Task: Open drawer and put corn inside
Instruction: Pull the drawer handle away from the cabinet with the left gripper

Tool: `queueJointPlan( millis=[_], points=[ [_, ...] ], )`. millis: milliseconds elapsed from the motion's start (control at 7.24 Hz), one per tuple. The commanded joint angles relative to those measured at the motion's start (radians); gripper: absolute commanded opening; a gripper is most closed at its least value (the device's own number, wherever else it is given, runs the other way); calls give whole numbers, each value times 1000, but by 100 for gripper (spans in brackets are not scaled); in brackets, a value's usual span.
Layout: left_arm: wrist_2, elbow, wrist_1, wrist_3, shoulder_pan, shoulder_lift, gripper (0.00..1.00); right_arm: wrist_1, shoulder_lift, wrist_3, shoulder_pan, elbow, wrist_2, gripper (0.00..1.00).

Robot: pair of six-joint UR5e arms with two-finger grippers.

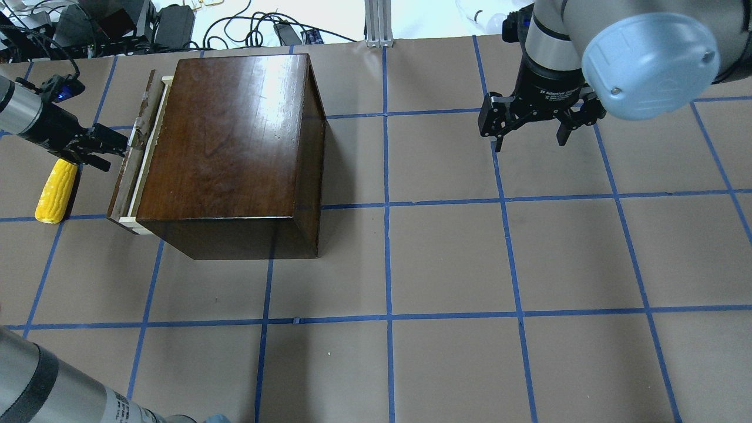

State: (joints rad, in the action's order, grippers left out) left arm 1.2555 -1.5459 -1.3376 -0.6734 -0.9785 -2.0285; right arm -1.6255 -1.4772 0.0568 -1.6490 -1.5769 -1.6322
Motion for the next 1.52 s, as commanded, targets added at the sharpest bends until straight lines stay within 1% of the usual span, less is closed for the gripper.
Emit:
queueJointPlan(
  millis=[0, 414, 691, 1381],
  points=[
    [2, 1, 0, 0, 29, -1, 100, 1, 0, 0, 0, 0, 0, 100],
    [5, 3, 0, -12, 40, -1, 100, 1, 0, 0, 0, 0, 0, 100],
    [5, 3, 0, -14, 67, -1, 100, 1, 0, 0, 0, 0, 0, 100],
    [8, 3, 0, -20, 75, 1, 100, 1, 0, 0, 0, 0, 0, 100]
  ],
)
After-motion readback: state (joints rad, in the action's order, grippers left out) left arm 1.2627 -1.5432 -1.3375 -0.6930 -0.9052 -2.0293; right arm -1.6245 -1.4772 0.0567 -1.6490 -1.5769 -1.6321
